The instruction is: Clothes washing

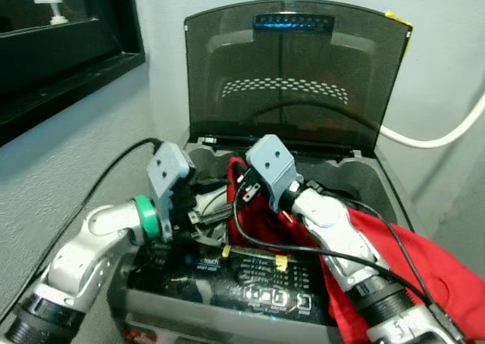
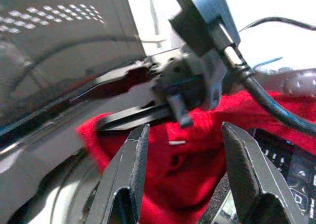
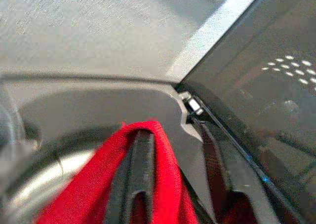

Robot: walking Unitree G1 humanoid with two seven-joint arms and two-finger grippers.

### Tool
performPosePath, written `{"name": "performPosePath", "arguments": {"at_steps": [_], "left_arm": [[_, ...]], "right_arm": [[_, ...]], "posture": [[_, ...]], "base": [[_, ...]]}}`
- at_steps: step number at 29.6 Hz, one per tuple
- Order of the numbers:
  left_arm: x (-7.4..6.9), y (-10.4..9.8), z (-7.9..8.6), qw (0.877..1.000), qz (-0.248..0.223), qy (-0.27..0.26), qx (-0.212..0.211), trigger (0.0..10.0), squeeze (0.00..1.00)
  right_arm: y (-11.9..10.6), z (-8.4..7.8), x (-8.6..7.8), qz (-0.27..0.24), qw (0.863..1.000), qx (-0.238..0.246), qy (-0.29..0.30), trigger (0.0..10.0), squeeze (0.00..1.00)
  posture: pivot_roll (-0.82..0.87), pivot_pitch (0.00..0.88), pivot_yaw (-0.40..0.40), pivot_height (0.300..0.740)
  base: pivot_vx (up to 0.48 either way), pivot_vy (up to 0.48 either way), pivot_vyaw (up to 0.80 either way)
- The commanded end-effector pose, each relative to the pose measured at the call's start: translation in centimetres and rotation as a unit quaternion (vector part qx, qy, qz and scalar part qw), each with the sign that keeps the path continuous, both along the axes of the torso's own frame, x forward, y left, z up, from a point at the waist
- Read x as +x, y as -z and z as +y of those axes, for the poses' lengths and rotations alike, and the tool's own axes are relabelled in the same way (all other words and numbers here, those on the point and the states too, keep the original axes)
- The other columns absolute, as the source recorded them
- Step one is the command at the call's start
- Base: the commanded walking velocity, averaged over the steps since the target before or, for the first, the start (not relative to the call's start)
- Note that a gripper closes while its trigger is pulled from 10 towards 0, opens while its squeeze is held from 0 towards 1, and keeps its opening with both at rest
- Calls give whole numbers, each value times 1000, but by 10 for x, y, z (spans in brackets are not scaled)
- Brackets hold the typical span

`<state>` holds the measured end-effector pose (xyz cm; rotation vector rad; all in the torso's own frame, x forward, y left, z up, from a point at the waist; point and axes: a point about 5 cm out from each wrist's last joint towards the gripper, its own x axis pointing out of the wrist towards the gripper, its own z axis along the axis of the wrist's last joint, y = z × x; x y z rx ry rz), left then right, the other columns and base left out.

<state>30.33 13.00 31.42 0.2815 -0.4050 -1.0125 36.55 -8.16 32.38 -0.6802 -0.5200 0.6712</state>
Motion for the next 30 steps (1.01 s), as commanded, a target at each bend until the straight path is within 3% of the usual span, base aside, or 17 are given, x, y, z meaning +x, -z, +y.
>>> {"name": "performPosePath", "arguments": {"at_steps": [1,3,5,6,11,14,16,17,18,19,21,24,30], "left_arm": [[-4,0,1,1000,4,5,1,10000,0],[-6,-1,2,1000,7,4,6,10000,0],[-6,-1,3,1000,6,3,7,10000,0],[-9,-1,2,1000,5,3,10,10000,0],[-19,-1,-3,1000,13,19,12,10000,0],[-22,2,-4,1000,15,17,20,10000,0],[-24,1,-2,1000,19,12,19,10000,0],[-24,1,-2,1000,19,12,19,10000,0],[-24,1,-2,1000,21,11,17,10000,0],[-25,1,-3,1000,22,9,16,10000,0],[-25,1,-3,1000,23,9,15,10000,0],[-22,5,-5,1000,28,-3,12,10000,0],[-23,5,-6,999,33,-4,5,10000,0]], "right_arm": [[-6,2,-4,-13,1000,-17,-16,10000,1000],[-17,-17,-7,-22,999,-24,-1,10000,1000],[-19,-20,-7,-22,1000,-22,1,10000,1000],[-23,-30,-9,-24,1000,4,6,10000,0],[-29,-61,-20,0,996,93,0,10000,0],[-25,-76,-25,2,995,95,4,10000,0],[-12,-98,-42,21,997,70,-11,10000,0],[-12,-98,-42,21,997,70,-11,10000,0],[-7,-108,-50,34,997,62,-15,10000,0],[-5,-120,-57,35,997,71,-5,10000,0],[-4,-127,-61,34,996,81,5,10000,0],[-8,-150,-71,14,981,188,44,10000,0],[18,-165,-93,54,982,164,76,10000,0]], "posture": [[91,137,40,740],[81,138,41,740],[81,138,41,740],[79,140,41,740],[79,143,43,740],[82,144,44,740],[84,146,43,740],[84,146,43,740],[83,147,41,740],[81,146,39,740],[80,145,39,740],[74,143,40,740],[66,143,48,740]], "base": [[0,0,0],[0,0,0],[0,0,0],[0,0,0],[0,0,0],[0,0,0],[0,0,0],[0,0,0],[0,0,0],[0,0,0],[0,0,0],[0,0,0],[0,0,0]]}}
